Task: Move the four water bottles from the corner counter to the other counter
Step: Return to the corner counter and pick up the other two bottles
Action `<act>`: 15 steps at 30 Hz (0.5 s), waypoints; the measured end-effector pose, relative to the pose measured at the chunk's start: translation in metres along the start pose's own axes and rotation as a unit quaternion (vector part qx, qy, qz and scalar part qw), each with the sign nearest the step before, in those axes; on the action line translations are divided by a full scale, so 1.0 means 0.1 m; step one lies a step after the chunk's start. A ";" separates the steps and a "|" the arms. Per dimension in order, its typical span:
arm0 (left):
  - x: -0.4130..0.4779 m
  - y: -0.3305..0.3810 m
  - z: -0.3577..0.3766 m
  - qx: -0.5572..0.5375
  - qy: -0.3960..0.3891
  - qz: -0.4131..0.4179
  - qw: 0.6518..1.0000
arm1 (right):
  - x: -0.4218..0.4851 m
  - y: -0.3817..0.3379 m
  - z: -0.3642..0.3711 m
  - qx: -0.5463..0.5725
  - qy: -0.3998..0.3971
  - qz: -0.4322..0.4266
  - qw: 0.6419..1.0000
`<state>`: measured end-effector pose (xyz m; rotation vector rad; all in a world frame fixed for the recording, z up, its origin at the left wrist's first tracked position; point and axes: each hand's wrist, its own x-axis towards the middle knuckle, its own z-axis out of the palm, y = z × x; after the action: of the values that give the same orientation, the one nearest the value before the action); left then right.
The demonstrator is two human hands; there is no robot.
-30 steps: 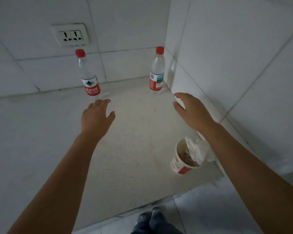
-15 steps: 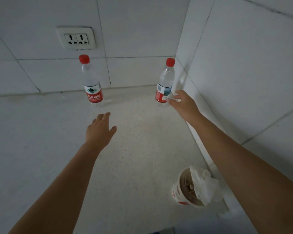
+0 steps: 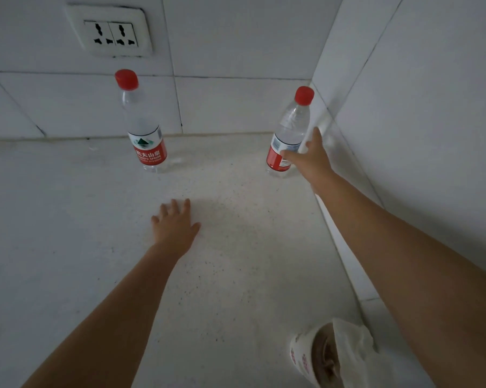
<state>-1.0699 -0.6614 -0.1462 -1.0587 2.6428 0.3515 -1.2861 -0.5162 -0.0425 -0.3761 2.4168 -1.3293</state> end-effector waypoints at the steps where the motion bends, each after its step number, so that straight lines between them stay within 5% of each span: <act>1: 0.00 0.02 0.00 0.002 -0.002 0.000 1.000 | 0.03 0.00 0.01 0.005 0.003 0.000 1.000; 15: 0.01 0.06 0.02 0.040 -0.016 -0.004 0.999 | 0.40 -0.02 0.30 0.067 0.087 0.024 0.994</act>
<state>-1.0742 -0.6575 -0.1474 -1.0284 2.6001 0.2568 -1.3093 -0.5555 -0.0629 -0.1718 2.4392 -1.5492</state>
